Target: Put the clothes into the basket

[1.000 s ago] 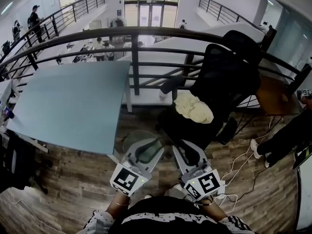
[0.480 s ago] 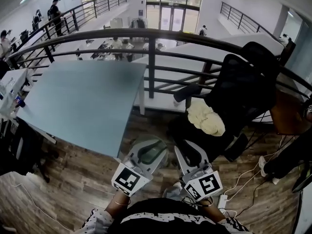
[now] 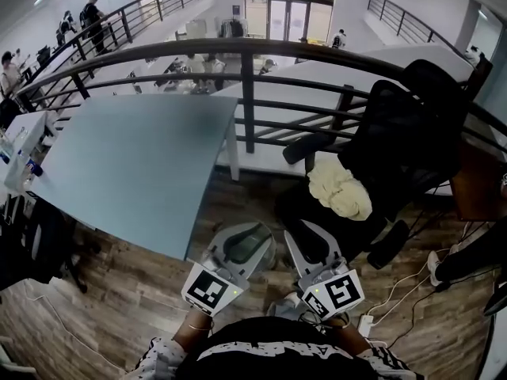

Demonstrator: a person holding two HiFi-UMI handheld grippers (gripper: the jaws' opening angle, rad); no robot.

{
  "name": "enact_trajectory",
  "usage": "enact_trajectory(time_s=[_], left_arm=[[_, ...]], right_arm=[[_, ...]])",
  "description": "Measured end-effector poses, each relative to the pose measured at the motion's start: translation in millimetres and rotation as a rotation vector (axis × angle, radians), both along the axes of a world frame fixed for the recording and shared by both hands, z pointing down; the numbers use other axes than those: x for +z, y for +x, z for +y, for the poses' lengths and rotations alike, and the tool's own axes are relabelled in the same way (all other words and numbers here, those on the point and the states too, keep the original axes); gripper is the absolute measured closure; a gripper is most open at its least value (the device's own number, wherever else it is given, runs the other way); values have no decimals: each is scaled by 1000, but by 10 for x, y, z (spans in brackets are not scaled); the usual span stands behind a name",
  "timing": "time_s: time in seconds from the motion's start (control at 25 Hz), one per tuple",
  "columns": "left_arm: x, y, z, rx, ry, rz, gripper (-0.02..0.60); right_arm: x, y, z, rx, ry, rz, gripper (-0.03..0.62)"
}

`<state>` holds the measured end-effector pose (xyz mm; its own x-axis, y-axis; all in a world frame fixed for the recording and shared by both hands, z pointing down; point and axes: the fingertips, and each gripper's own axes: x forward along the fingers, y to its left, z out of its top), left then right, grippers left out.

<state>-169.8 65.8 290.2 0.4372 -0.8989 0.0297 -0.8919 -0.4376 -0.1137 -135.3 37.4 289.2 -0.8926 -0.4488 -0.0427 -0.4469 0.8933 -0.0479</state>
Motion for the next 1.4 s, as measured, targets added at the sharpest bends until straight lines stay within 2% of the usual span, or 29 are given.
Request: enact_trajectory(time_s=[0.16, 0.36, 0.6, 0.84, 1.08, 1.24, 1.4], left_arm=[[-62, 31, -176, 7, 29, -26, 495], [-8, 131, -464, 11, 16, -32, 495], [69, 390, -793, 60, -2, -31, 495], [124, 690, -1003, 121, -28, -80, 494], [142, 982, -1256, 152, -43, -80, 492], [103, 1181, -1362, 187, -11, -82, 489], [122, 1325, -1444, 212, 11, -83, 485]], right_arm=[[-9, 23, -179, 4, -4, -10, 499], [36, 147, -472, 18, -9, -11, 499], [104, 462, -798, 82, -27, -16, 497], [113, 800, -1049, 151, -41, -24, 493], [107, 1098, -1258, 189, -32, -29, 490], [103, 1287, -1367, 212, -15, -27, 490], [214, 1432, -1458, 237, -43, 1, 488]])
